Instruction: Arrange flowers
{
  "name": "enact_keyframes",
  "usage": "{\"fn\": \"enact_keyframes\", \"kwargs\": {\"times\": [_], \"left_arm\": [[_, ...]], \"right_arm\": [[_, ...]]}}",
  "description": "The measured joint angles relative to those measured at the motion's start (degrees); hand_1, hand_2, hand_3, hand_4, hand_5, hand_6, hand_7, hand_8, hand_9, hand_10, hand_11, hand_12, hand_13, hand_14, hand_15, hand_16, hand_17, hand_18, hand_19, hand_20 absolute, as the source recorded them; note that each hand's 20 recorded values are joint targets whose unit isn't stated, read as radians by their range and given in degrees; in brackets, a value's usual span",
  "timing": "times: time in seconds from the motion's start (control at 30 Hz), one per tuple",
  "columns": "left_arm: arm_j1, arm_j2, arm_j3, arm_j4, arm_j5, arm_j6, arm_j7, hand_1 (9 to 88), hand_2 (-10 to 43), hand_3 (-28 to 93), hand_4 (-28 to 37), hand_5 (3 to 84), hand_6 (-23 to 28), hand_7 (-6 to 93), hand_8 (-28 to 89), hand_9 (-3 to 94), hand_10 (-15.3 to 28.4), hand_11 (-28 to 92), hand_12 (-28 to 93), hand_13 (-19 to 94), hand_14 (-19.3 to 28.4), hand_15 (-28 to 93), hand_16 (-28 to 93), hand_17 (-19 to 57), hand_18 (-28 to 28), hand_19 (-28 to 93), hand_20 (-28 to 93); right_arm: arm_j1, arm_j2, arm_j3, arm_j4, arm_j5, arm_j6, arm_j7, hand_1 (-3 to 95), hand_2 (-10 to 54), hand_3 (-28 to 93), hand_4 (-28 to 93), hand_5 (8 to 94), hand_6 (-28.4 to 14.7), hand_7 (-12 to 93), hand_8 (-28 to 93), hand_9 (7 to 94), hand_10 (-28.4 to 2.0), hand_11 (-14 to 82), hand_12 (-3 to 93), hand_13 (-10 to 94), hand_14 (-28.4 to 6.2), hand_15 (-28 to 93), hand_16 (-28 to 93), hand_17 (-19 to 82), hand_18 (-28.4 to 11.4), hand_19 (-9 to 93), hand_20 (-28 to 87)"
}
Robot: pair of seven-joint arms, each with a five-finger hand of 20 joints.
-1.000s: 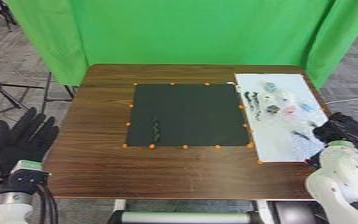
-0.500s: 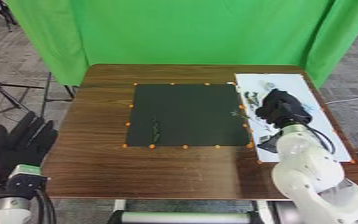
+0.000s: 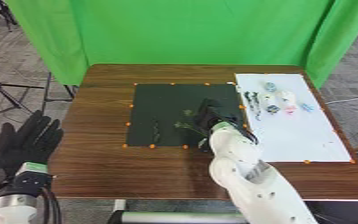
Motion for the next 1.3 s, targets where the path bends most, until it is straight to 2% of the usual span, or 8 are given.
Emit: {"fn": "enact_keyframes", "kwargs": {"times": [0.3, 0.5, 0.63, 0.8, 0.9, 1.0, 1.13, 1.3], "left_arm": [[-1.2, 0.41, 0.53, 0.41, 0.1, 0.14, -1.3, 25.5, 14.9, 72, -28.3, 40.3, 6.0, 17.2, -11, 35.8, 13.2, 22, 10, 25, 13.6, 37, -10, -3.3, 11.4, 33, 8], [-1.9, 0.44, 0.86, 0.83, 0.1, 0.13, -1.67, 25.4, 14.9, 72, -28.3, 40.3, 6.1, 17.2, -11, 35.8, 13.1, 22, 10, 25, 13.7, 37, -10, -3.2, 11.4, 33, 8], [-2.0, 0.38, 0.71, 0.9, 0.16, 0.09, -1.89, 25.3, 15.0, 72, -28.3, 40.3, 6.1, 17.3, -11, 35.8, 13.1, 22, 10, 25, 13.6, 37, -10, -3.2, 11.4, 33, 8], [-2.2, 0.26, 0.69, 1.05, 0.21, 0.07, -2.05, 25.4, 15.1, 72, -28.3, 40.3, 6.1, 17.3, -11, 35.9, 13.2, 22, 10, 25, 13.6, 37, -10, -3.2, 11.4, 33, 8], [-2.7, 0.19, 0.73, 1.33, 0.27, 0.04, -2.41, 25.7, 16.2, 73, -28.2, 40.3, 6.2, 17.2, -11, 35.9, 13.3, 22, 10, 25, 13.8, 37, -10, -3.2, 11.4, 33, 8], [-3.4, 0.02, 0.72, 1.65, 0.57, -0.01, -3.11, 26.9, 17.6, 75, -28.2, 40.4, 6.1, 17.4, -11, 36.0, 13.3, 22, 10, 25, 13.7, 37, -10, -3.1, 11.4, 33, 8], [-3.7, -0.13, 0.68, 1.82, 0.93, -0.09, -3.72, 27.0, 17.6, 75, -28.2, 40.4, 6.1, 17.5, -11, 36.0, 13.2, 22, 10, 25, 13.7, 37, -10, -3.2, 11.4, 33, 8], [-3.5, -0.13, 0.3, 1.82, 0.96, -0.12, -3.86, 26.9, 17.6, 75, -28.3, 40.4, 6.1, 17.6, -11, 36.0, 13.2, 22, 9, 25, 13.7, 37, -10, -3.3, 11.4, 33, 8]], "right_arm": [[0.4, -3.2, -1.0, 1.1, -2.5, -1.1, 3.6, 40.6, -5.9, 75, -11, 71.0, -3.9, 49, 21, 82.5, -15.9, 38.7, 31.9, 84, -8.5, 61, 32, 56, -22.8, 93, 48], [-0.7, -3.5, -0.8, 1.2, -2.5, -0.8, 3.5, 35.0, -6.2, 74, -13, 70.7, -5.4, 38, 17, 80.8, -17.3, 32.1, 26.5, 83, -9.0, 62, 32, 56, -22.4, 93, 48], [-2.0, -2.3, -0.9, -0.3, -2.5, -0.2, 3.0, 29.9, -5.1, 75, -14, 71.3, -7.0, 32, -6, 80.3, -17.8, 29.7, 25.0, 82, -9.4, 62, 31, 55, -22.6, 93, 48], [-3.3, -0.9, -0.5, -3.1, -1.9, -0.7, 2.6, 27.9, -4.3, 74, -15, 70.1, -8.4, 23, -7, 79.0, -18.6, 25.6, 23.2, 82, -9.6, 62, 30, 55, -22.5, 93, 47], [-3.8, -0.3, -0.5, -4.2, -2.2, -0.3, 2.1, 28.3, 0.6, 76, -15, 67.4, -8.5, 32, -7, 74.0, -20.7, 21.2, 20.4, 80, -10.5, 61, 30, 54, -22.7, 93, 46], [-4.3, 0.5, -0.7, -4.5, -4.1, 2.9, 1.5, 35.2, 1.1, 76, -18, 64.1, -7.4, 42, 15, 72.2, -21.5, 19.1, 18.6, 80, -10.9, 62, 28, 53, -23.0, 93, 45], [-5.3, 1.3, -0.1, -4.7, -7.1, 5.3, 1.6, 42.3, 0.0, 75, -18, 67.7, -6.0, 42, 18, 76.2, -20.0, 19.1, 18.8, 82, -9.7, 62, 28, 54, -23.2, 93, 46], [-7.3, 2.6, 3.1, -7.4, -6.1, -6.5, 2.3, 42.6, 1.1, 75, -17, 66.8, -5.0, 55, 21, 81.0, -19.7, 17.5, 18.4, 86, -8.3, 59, 28, 57, -22.8, 93, 46]]}}
